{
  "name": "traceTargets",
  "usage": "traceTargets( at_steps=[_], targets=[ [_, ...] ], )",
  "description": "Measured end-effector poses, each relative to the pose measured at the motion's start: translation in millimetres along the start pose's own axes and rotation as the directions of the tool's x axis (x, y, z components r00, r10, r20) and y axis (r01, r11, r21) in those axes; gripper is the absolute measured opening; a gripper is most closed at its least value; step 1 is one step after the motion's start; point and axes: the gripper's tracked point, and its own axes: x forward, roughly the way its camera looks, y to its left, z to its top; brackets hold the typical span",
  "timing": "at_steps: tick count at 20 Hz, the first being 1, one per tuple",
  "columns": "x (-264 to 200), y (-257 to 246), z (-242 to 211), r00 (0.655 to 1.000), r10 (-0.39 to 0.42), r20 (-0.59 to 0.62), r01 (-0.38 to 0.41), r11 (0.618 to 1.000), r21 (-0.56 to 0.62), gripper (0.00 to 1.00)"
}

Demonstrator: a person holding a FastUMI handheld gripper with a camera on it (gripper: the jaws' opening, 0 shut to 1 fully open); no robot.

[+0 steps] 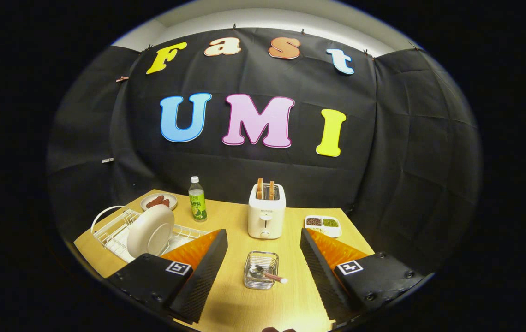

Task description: Take the plate from the dish rack, then take the spoon from the basket and place it into the plate.

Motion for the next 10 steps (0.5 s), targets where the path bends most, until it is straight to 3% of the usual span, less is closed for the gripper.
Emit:
traceTargets(
  at_steps=[4,10],
  targets=[
    [21.9,28.0,12.3,0.998,0.047,-0.032,-0.047,0.999,-0.004,0.98],
    [56.1,107.0,37.1,0.977,0.188,-0.103,-0.187,0.982,0.019,0.98]
  ],
)
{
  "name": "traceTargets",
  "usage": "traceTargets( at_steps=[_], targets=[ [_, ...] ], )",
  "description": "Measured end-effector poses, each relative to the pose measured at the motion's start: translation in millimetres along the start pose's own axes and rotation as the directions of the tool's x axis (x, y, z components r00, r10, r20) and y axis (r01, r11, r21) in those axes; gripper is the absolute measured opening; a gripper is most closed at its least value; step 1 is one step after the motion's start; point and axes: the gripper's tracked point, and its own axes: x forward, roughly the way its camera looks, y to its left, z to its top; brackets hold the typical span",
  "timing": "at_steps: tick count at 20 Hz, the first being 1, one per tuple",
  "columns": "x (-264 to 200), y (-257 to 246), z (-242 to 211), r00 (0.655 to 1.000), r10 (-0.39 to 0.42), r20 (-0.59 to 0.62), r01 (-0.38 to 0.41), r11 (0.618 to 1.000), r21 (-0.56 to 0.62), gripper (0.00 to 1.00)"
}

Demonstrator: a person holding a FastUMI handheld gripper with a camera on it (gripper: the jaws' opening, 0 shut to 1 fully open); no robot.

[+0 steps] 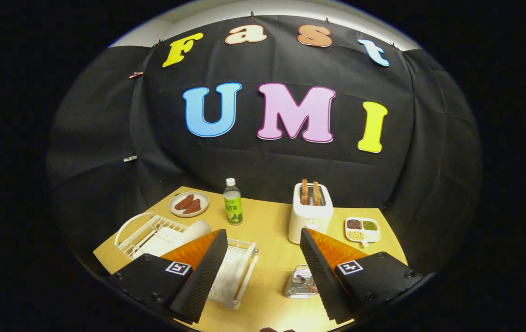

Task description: Take the plate from the dish rack, then take the spoon from the basket and place it into the plate.

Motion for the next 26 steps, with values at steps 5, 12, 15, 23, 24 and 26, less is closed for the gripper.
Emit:
traceTargets(
  at_steps=[5,12,15,23,24,26],
  targets=[
    [39.4,50.8,-0.2,0.992,0.064,-0.107,-0.062,0.998,0.020,0.98],
    [74.8,99.9,-47.2,0.941,0.115,-0.319,-0.093,0.992,0.083,0.99],
    [88.6,109.0,-69.5,0.913,0.105,-0.393,-0.080,0.994,0.080,0.99],
    [103.2,132.6,-128.5,0.811,0.100,-0.576,-0.021,0.989,0.143,0.54],
    [101.8,131.7,-126.0,0.809,0.094,-0.581,-0.005,0.988,0.152,0.52],
    [103.9,131.7,-126.2,0.811,0.077,-0.580,0.023,0.986,0.163,0.47]
  ],
)
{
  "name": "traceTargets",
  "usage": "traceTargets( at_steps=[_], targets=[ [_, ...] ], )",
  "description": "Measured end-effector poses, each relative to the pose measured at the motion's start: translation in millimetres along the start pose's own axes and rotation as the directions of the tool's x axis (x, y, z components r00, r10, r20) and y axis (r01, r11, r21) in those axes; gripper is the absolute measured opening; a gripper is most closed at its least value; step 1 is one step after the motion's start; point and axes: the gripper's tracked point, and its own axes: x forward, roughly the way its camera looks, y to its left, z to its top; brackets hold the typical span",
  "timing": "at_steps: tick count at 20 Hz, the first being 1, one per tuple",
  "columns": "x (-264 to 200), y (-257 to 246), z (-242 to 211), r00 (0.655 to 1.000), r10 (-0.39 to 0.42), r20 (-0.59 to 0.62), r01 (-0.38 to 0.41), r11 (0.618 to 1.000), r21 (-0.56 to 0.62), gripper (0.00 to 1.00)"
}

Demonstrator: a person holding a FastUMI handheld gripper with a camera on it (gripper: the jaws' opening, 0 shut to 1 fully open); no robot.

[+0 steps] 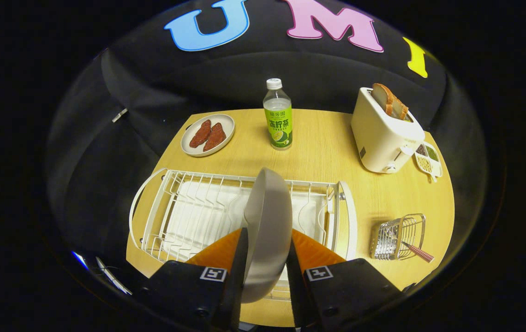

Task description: Take the plate from the dish rack, then take the spoon from the basket and place it into the plate.

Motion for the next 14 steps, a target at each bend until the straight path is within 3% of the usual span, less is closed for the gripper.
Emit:
traceTargets(
  at_steps=[4,14],
  targets=[
    [-1.2,3.4,-1.4,0.999,-0.052,0.009,0.052,0.999,0.016,0.40],
    [-16.8,7.1,20.2,0.990,-0.129,0.063,0.128,0.992,0.025,0.36]
  ],
)
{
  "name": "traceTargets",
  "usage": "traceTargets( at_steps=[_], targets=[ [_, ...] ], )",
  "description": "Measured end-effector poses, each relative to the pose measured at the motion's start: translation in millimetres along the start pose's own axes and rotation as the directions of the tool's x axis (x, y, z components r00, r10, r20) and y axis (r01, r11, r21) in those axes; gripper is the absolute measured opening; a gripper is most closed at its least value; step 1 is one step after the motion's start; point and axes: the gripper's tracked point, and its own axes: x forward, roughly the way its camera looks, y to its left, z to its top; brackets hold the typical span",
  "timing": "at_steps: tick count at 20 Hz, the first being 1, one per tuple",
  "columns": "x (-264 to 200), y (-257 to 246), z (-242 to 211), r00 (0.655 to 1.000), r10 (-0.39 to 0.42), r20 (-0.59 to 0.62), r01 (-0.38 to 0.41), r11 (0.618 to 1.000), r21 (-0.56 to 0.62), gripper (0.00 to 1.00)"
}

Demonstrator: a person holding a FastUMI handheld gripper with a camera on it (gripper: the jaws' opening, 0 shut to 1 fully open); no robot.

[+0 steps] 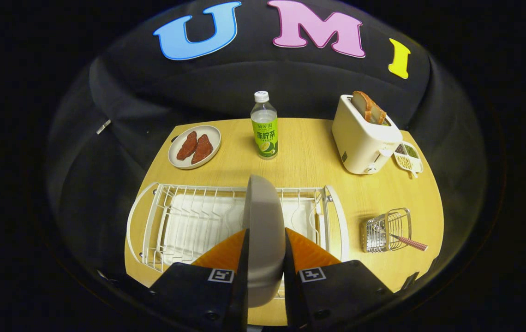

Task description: Take the plate from the dish rack, then take the spoon from the basket and place it into the plate.

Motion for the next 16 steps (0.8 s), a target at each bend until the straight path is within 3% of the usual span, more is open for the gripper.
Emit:
traceTargets(
  at_steps=[4,11,13,16],
  targets=[
    [-4.8,-0.8,5.6,0.999,-0.022,0.025,0.023,0.999,-0.044,0.35],
    [-8.6,-37.2,8.2,0.998,-0.058,0.028,0.059,0.998,-0.005,0.31],
    [-10.1,-32.8,2.4,1.000,-0.015,0.015,0.015,0.999,0.038,0.25],
    [-19.7,-41.9,-1.7,0.999,0.027,0.031,-0.028,0.999,0.029,0.25]
  ],
)
